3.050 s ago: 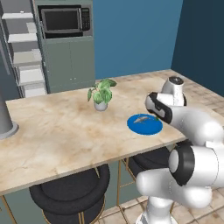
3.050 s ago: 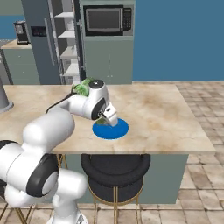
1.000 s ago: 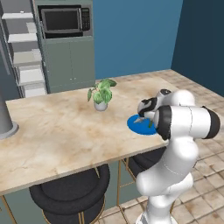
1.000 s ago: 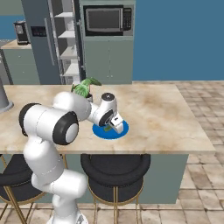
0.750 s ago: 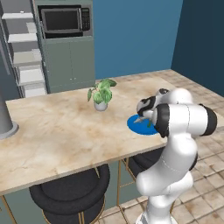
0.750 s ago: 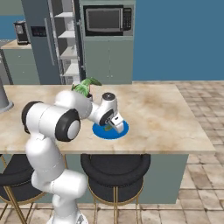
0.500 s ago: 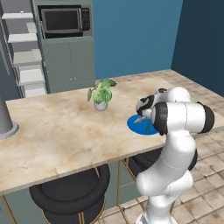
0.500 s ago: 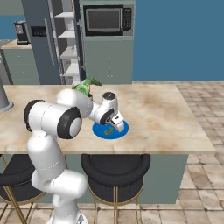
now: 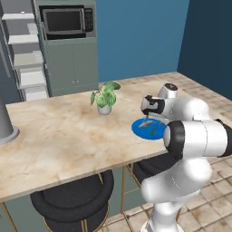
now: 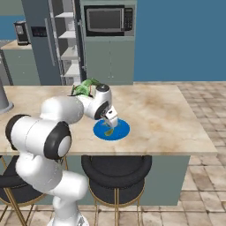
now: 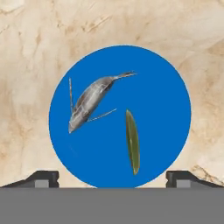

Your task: Take the lemon wedge from the fridge and place it on the plate with fish on the dining counter.

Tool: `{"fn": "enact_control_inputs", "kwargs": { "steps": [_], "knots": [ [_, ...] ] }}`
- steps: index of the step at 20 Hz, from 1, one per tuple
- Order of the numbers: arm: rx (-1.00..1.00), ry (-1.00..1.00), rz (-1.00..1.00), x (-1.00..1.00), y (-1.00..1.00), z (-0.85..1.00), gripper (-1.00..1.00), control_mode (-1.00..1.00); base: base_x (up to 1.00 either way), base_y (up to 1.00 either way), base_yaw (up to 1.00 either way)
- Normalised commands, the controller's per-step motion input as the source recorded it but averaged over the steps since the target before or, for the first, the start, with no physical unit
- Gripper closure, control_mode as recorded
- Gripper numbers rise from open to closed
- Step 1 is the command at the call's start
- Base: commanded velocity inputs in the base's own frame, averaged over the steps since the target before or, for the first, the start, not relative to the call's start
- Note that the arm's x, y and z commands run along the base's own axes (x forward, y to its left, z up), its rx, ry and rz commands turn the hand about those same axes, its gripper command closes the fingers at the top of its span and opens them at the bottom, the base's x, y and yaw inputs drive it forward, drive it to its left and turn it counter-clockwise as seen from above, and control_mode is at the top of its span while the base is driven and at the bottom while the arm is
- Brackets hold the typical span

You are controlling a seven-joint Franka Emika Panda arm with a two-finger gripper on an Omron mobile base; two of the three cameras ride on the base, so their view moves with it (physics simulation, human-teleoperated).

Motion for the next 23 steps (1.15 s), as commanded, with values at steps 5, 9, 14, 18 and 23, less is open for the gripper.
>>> {"fn": "enact_control_inputs", "kwargs": {
  "steps": [5, 9, 14, 18, 23],
  "knots": [
    [0.0, 0.0, 0.0, -1.0, 1.0, 0.96, -1.0, -1.0, 0.0, 0.0, 0.0],
    [-0.16, -0.19, 0.0, -1.0, 1.0, 0.65, -1.0, -1.0, 0.0, 0.0, 0.0],
    [-0.45, -0.64, 0.0, -1.0, 0.98, 0.94, -1.0, -1.0, 0.0, 0.0, 0.0],
    [-0.44, -0.62, 0.0, -1.0, 0.94, 0.99, -1.0, -1.0, 0.0, 0.0, 0.0],
    [-0.2, -0.29, -0.03, -1.0, 0.1, 0.14, -1.0, -1.0, 0.0, 0.0, 0.0]
  ]
}}
